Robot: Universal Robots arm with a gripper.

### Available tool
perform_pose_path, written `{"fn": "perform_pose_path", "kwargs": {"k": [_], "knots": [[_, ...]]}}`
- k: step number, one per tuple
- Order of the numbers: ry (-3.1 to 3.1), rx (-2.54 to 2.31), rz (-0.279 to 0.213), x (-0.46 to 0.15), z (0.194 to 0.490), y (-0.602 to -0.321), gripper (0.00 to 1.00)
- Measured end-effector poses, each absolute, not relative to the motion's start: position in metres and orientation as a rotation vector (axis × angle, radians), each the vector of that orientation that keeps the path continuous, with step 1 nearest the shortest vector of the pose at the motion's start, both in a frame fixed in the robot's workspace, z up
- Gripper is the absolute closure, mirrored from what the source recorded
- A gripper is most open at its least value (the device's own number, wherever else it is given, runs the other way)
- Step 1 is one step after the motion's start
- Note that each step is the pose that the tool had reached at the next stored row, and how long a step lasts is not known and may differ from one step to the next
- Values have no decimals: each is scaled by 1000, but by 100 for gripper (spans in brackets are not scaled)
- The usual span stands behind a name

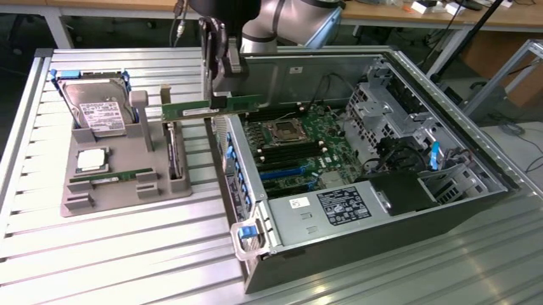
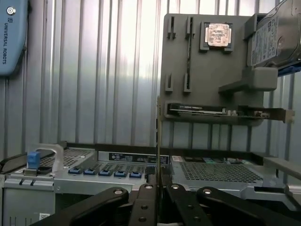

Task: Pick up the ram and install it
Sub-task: 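Pick up the ram and move it above insertion slot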

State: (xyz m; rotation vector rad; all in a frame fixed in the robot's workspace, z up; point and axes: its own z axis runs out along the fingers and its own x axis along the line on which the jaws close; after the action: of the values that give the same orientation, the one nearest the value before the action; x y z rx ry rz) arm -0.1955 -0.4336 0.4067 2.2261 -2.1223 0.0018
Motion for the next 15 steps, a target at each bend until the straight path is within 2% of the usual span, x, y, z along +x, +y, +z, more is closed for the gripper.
{"fn": "perform_pose_path", "kwargs": {"k": [15], "knots": [[-2119, 2223, 9, -164, 407, -434, 87]]}}
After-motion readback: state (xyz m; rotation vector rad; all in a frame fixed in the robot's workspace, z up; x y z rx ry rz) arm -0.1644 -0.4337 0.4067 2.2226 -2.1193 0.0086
